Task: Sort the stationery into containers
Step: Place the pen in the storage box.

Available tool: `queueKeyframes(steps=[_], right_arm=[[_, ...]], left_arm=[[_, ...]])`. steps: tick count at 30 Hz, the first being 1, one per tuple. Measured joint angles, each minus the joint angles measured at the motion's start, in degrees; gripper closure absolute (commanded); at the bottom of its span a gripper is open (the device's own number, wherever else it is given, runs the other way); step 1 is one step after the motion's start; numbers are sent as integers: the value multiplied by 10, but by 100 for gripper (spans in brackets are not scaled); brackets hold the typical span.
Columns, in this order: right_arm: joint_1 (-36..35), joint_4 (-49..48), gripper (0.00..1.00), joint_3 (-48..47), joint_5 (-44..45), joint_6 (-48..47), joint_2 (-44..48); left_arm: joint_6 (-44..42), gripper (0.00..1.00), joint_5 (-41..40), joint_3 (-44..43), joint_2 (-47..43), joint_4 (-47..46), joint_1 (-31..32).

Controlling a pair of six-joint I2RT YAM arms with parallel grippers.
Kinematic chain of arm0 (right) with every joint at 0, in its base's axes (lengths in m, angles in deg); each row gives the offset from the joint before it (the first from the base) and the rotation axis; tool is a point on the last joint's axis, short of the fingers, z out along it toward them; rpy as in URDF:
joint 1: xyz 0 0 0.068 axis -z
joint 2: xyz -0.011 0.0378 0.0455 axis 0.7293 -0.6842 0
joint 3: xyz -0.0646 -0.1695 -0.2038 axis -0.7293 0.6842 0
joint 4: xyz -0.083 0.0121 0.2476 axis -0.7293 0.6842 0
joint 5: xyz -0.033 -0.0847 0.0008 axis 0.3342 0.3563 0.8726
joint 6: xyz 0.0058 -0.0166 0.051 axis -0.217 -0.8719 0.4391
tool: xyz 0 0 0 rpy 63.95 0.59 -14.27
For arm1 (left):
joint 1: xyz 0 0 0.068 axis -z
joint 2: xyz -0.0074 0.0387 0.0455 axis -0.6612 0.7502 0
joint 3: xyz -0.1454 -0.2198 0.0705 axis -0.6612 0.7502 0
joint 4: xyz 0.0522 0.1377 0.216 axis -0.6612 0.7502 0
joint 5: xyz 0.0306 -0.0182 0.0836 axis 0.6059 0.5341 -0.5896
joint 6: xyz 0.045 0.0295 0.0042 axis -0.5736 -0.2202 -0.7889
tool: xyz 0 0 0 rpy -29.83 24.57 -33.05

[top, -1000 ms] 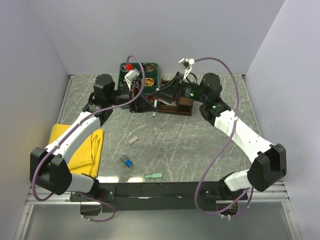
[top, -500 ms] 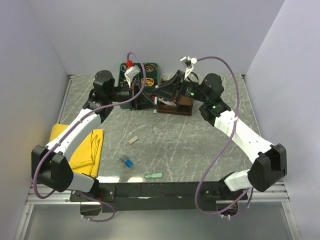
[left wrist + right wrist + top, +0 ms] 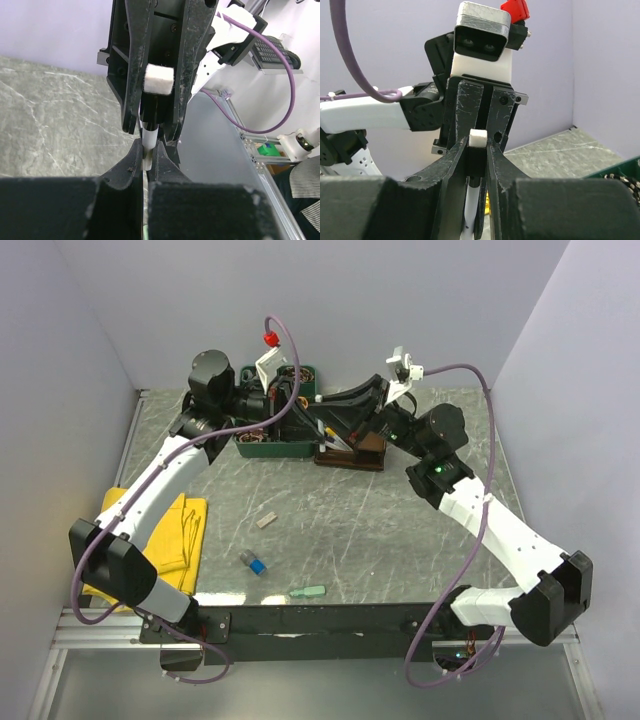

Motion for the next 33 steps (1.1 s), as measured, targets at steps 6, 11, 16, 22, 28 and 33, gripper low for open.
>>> queueKeyframes(steps=[6, 11, 16, 22, 28, 33], right_arm=[[-1, -1, 100, 30, 14, -6, 18], [-1, -12, 100, 53, 35, -11, 33], [-2, -27, 100, 59, 56, -20, 41], [-1, -26, 100, 61, 63, -36, 46], [3, -12, 100, 49, 50, -51, 43], [-5, 61, 100, 65, -13, -62, 31]], left_arm=[[-42, 99, -6, -3, 0, 69, 2], [-48, 99, -12, -14, 0, 100, 0], [-53, 99, -15, -41, 0, 115, -7], [-69, 99, -11, -65, 0, 123, -31], [-75, 99, -12, -95, 1, 120, -57], [-51, 99, -50, -106, 2, 59, -54]])
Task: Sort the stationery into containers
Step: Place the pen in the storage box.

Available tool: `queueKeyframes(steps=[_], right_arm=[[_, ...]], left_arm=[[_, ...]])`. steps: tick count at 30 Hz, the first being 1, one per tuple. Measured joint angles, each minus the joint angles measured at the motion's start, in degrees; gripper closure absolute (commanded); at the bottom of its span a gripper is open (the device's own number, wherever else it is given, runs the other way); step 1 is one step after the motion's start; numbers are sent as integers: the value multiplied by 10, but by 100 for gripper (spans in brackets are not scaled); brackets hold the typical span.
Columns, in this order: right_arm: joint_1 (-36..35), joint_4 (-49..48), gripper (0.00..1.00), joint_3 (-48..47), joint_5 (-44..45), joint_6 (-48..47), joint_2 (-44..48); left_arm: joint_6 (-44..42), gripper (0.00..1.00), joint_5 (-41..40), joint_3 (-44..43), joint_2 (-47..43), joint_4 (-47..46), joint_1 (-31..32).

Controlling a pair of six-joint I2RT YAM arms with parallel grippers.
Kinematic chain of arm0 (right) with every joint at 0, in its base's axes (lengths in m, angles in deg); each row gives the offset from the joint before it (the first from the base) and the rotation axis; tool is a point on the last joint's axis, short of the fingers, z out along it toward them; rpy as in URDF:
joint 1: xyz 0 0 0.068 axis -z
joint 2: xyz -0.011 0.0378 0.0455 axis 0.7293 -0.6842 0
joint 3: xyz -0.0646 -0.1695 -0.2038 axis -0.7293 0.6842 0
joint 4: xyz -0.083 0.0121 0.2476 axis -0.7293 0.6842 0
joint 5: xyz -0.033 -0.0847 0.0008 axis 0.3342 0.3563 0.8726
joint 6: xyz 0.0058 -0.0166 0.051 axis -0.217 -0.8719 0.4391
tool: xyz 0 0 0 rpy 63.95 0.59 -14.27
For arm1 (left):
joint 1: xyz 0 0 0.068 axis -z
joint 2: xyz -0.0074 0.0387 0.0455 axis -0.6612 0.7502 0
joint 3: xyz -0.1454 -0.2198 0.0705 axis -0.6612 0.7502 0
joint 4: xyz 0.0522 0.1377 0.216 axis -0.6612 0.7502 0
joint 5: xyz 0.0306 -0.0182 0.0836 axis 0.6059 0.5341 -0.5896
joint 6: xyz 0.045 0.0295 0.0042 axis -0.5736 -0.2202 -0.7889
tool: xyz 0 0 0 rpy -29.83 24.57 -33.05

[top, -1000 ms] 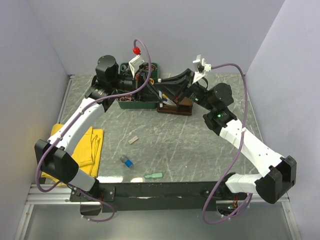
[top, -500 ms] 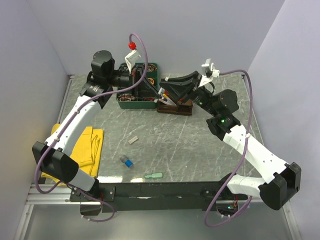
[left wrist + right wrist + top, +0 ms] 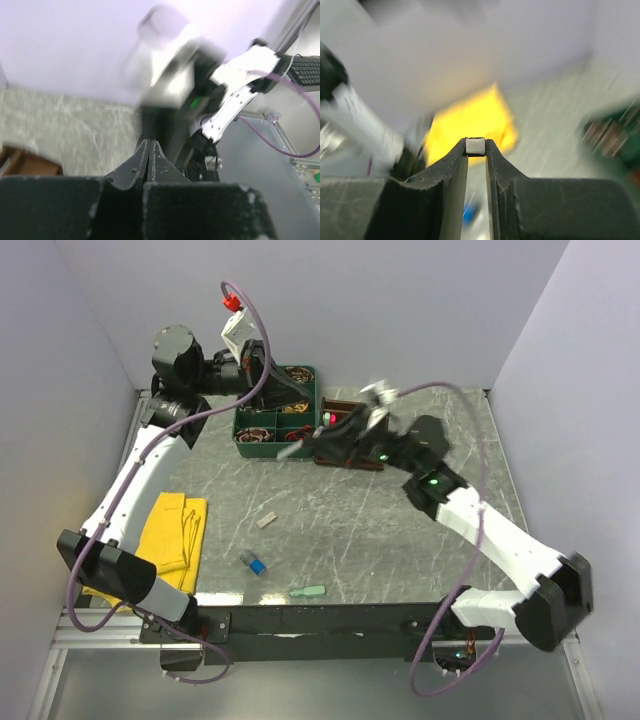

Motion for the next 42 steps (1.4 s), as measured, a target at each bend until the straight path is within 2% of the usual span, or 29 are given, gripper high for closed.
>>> queueKeyframes(steps=[7, 9, 10, 12, 13, 20, 24, 27, 32, 42], right_arm=[[-15, 137, 100, 48, -47, 15, -93], [-13, 148, 100, 47, -52, 13, -92], [-12, 151, 100, 42, -54, 10, -90], [-9, 154, 100, 33, -57, 1, -89], [-5, 157, 100, 27, -56, -8, -88], [29, 243, 100, -28, -32, -140, -90], [56, 284, 100, -77, -7, -225, -112], [71, 311, 100, -108, 26, -289, -142], [76, 357, 100, -137, 81, -375, -191], [76, 413, 100, -182, 176, -479, -259]], left_arm=[[25, 99, -20, 3, -20, -76, 73], [25, 95, -26, 7, -24, -77, 75], [23, 78, -31, 7, -25, -76, 71], [11, 66, -46, 5, -26, -64, 59], [-1, 1, -61, 2, -26, -45, 51], [-104, 0, -212, -29, -32, 97, -20], [-124, 0, -320, 33, -62, 141, -56], [-128, 1, -365, 89, -78, 164, -80], [-127, 1, -397, 145, -80, 191, -99], [-122, 0, -401, 158, -90, 183, -110]])
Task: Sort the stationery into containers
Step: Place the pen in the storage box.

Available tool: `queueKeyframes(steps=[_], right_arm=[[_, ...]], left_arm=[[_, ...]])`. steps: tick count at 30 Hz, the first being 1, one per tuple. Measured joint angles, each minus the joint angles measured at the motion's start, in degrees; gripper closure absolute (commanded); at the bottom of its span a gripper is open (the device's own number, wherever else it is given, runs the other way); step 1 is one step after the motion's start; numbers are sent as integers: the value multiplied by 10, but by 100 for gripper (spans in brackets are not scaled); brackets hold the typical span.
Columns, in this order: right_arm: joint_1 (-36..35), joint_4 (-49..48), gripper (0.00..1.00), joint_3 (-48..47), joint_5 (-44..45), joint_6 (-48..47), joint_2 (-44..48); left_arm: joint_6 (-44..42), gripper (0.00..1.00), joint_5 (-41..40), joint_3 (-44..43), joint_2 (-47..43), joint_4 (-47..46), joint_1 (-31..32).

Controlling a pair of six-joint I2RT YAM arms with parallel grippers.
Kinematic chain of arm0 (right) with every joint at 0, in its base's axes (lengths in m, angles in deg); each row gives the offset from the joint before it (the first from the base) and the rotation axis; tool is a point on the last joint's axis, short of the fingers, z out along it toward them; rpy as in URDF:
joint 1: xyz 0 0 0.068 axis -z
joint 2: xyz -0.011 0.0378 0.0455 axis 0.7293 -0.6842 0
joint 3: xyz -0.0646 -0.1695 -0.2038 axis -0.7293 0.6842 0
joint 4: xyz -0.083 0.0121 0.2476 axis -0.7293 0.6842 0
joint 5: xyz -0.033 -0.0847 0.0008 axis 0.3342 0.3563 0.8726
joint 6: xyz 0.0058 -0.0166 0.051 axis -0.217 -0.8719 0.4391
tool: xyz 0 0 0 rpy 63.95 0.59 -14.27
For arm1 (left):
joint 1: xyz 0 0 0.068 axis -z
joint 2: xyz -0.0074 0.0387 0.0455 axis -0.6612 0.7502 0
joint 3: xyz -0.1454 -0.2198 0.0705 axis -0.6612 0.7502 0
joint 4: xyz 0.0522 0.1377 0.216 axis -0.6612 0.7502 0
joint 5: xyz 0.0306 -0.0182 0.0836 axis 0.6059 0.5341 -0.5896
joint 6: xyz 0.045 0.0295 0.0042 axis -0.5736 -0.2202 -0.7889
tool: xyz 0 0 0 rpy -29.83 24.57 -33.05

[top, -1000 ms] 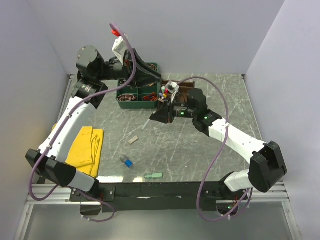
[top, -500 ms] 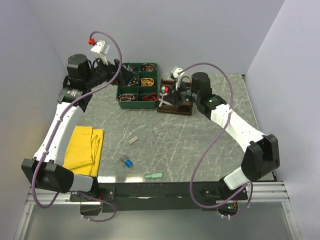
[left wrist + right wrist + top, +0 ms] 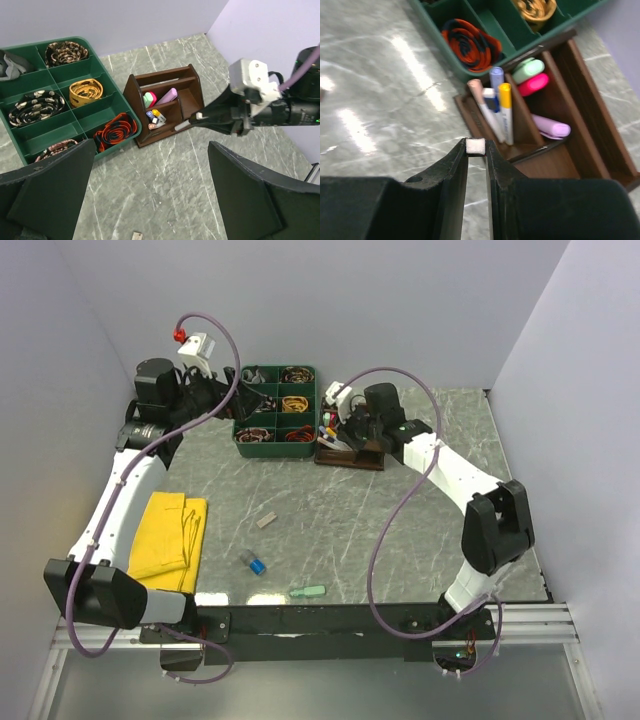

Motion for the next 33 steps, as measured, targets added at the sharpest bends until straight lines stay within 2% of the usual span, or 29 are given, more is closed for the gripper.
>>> queueKeyframes(steps=[8, 27, 29, 30, 33], right_arm=[[0, 17, 100, -49, 56, -28, -56], [-2, 119, 100, -188, 120, -57, -202], [-3, 122, 89, -191, 122, -59, -206], [-4, 123, 78, -191, 123, -60, -207], [-9, 125, 65, -191, 131, -59, -208]], left_arm=[[12, 1, 3, 16, -2, -3, -7], [16, 1, 5, 32, -3, -13, -30], [16, 1, 5, 34, -3, -12, -31], [17, 1, 5, 35, -3, -13, -32], [19, 1, 5, 35, -3, -12, -34]])
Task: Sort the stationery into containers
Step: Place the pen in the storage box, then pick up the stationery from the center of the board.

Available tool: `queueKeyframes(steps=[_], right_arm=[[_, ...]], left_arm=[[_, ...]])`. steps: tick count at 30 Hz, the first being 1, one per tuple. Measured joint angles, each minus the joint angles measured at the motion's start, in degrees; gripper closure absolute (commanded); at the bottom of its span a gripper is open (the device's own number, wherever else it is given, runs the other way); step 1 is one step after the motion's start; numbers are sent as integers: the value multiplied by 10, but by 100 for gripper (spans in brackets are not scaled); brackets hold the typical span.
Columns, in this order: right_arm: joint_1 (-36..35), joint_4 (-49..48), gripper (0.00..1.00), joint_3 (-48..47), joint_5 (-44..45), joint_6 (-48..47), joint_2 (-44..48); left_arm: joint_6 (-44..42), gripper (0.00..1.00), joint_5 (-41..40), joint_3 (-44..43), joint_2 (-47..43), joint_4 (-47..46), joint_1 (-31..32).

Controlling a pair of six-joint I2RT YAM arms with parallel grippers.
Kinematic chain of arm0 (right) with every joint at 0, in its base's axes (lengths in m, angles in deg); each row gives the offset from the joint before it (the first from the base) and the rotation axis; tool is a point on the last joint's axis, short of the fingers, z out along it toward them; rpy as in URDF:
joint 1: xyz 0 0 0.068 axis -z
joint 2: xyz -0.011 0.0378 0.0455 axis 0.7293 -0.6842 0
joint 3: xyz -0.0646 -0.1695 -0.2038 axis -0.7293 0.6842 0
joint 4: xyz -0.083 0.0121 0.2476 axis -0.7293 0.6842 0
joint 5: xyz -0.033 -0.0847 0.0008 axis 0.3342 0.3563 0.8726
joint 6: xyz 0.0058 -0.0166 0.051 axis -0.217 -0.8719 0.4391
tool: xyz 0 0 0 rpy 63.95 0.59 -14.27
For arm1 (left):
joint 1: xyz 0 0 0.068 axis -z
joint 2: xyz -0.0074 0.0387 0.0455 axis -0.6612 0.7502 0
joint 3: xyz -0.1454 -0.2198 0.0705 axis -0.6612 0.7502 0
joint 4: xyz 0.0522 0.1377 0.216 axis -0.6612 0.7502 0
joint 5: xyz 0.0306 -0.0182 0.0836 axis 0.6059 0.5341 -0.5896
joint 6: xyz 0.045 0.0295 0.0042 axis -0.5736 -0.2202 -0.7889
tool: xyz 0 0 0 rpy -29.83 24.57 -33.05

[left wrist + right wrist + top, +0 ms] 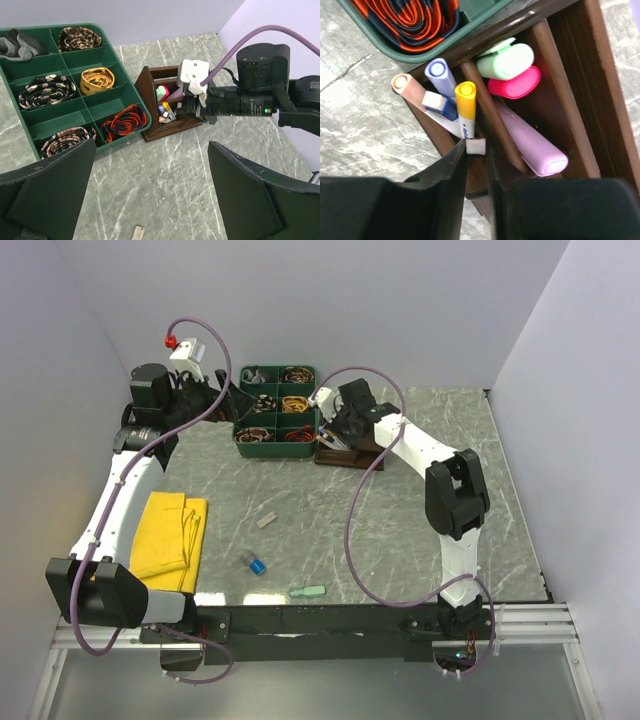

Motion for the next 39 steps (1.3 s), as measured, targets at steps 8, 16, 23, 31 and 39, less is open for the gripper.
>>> queueKeyframes(steps=[8, 16, 23, 31, 39], right_arm=[[-8, -6, 59, 6, 7, 14, 3], [-8, -5, 55, 10, 17, 31, 32], [-8, 14, 54, 46, 13, 65, 120], [-9, 25, 53, 241, -96, 108, 369], [-29, 21, 52, 398, -204, 60, 428]], left_arm=[[7, 0, 2, 1, 0, -2, -1], [10, 1, 2, 1, -6, -3, -1], [-29, 1, 7, 1, -27, 24, 0], [-151, 1, -15, 43, -17, 198, 34], [-245, 0, -105, 106, 24, 293, 73]])
